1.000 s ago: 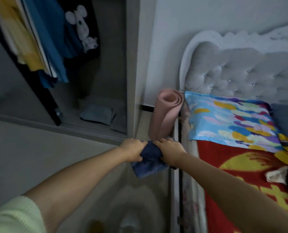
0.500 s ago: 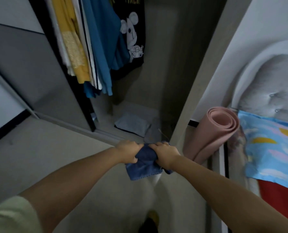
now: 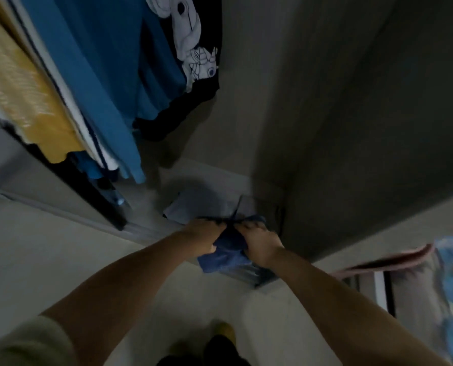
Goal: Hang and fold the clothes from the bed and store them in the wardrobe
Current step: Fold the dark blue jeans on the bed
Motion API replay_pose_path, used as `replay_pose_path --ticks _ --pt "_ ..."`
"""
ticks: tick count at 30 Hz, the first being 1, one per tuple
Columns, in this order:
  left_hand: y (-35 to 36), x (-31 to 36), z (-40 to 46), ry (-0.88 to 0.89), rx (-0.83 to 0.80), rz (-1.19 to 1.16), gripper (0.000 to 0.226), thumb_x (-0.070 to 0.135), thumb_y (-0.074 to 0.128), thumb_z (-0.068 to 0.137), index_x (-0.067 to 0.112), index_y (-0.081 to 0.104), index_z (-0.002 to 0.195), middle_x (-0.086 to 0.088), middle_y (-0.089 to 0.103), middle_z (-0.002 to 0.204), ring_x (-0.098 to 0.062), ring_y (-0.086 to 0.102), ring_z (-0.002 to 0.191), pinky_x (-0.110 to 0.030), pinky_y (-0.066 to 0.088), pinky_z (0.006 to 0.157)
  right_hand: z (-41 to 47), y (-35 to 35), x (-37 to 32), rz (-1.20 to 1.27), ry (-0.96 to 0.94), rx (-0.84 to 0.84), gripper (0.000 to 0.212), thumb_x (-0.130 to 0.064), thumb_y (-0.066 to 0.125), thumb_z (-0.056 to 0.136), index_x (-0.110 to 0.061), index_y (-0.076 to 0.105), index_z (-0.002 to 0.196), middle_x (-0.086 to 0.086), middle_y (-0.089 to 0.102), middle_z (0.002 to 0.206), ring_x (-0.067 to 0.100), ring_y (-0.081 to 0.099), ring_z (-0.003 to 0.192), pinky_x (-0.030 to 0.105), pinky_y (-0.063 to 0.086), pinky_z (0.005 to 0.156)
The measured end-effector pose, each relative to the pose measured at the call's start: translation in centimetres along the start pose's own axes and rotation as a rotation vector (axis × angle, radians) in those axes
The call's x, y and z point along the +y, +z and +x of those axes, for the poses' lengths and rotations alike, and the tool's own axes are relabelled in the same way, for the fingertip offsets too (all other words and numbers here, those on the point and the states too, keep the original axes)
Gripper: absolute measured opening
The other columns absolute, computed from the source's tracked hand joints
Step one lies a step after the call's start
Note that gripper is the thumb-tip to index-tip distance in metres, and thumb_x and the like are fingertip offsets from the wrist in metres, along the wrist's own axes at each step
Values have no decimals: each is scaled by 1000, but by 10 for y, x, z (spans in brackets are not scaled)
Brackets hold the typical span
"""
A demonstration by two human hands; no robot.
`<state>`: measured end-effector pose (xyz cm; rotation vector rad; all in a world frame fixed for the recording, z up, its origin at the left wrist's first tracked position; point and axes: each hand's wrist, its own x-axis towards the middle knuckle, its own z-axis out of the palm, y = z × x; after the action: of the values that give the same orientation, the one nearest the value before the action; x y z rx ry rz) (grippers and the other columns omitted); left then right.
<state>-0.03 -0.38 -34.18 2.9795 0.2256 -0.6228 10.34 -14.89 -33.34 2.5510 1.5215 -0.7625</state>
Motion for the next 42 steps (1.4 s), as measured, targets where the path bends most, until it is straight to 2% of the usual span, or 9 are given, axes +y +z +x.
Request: replay_pose_path --ticks 9,14,20,25,29,32,36,38,42 --pt "70 -58 229 -30 85 83 66 33 51 93 18 20 149 -10 34 147 -33 36 132 -51 27 109 180 43 111 -159 243 105 74 -23 56 90 -29 14 151 2 20 156 32 12 144 59 21 111" --pt "187 -31 324 8 259 -25 52 29 34 100 20 23 150 -7 19 158 -31 12 145 -62 -8 110 228 161 170 -220 424 203 71 -31 47 96 -33 6 153 2 6 161 31 0 147 63 10 113" --pt "358 -5 363 204 -52 -6 73 34 41 98 27 -8 152 -11 -19 158 -36 -21 143 -69 -11 108 255 338 187 -99 556 -49 85 -46 47 95 -43 -22 145 18 -19 157 44 -18 142 66 1 111" --pt "414 -9 363 274 -16 -75 101 55 49 84 27 -24 147 -8 -44 144 -31 -49 124 -67 -17 105 266 389 185 -71 551 -116 99 -51 55 89 -37 -26 145 19 -36 150 46 -30 137 70 -9 106" --pt "380 -6 358 246 -178 9 102 62 51 84 28 -20 149 -9 -36 151 -30 -35 138 -69 -11 107 256 353 182 -36 530 -287 98 -53 57 88 -32 -16 151 18 -26 155 44 -23 141 64 -4 111" --pt "317 -12 333 241 -178 -26 86 56 47 89 29 -5 152 -9 -9 160 -26 -9 147 -61 1 112 233 286 178 108 457 -382 59 -33 43 101 -13 20 152 14 18 158 33 19 144 35 18 113" --pt "194 -25 278 255 -1 -198 56 34 43 98 16 27 148 -14 47 141 -30 48 123 -32 38 96 180 167 155 259 489 -202 39 -17 41 101 -2 47 136 16 47 142 29 45 129 27 32 102" --pt "128 -29 250 242 32 -235 46 28 42 99 12 40 141 -17 56 131 -31 56 112 -30 43 86 154 109 139 232 500 -133 38 -18 39 102 -3 49 135 17 48 141 30 46 129 28 33 102" --pt "6 -23 190 187 95 -216 35 29 41 97 13 52 127 -16 61 122 -32 58 109 -35 48 86 97 2 97 191 514 24 36 -23 39 101 -6 57 127 17 57 131 32 54 119 34 43 94"
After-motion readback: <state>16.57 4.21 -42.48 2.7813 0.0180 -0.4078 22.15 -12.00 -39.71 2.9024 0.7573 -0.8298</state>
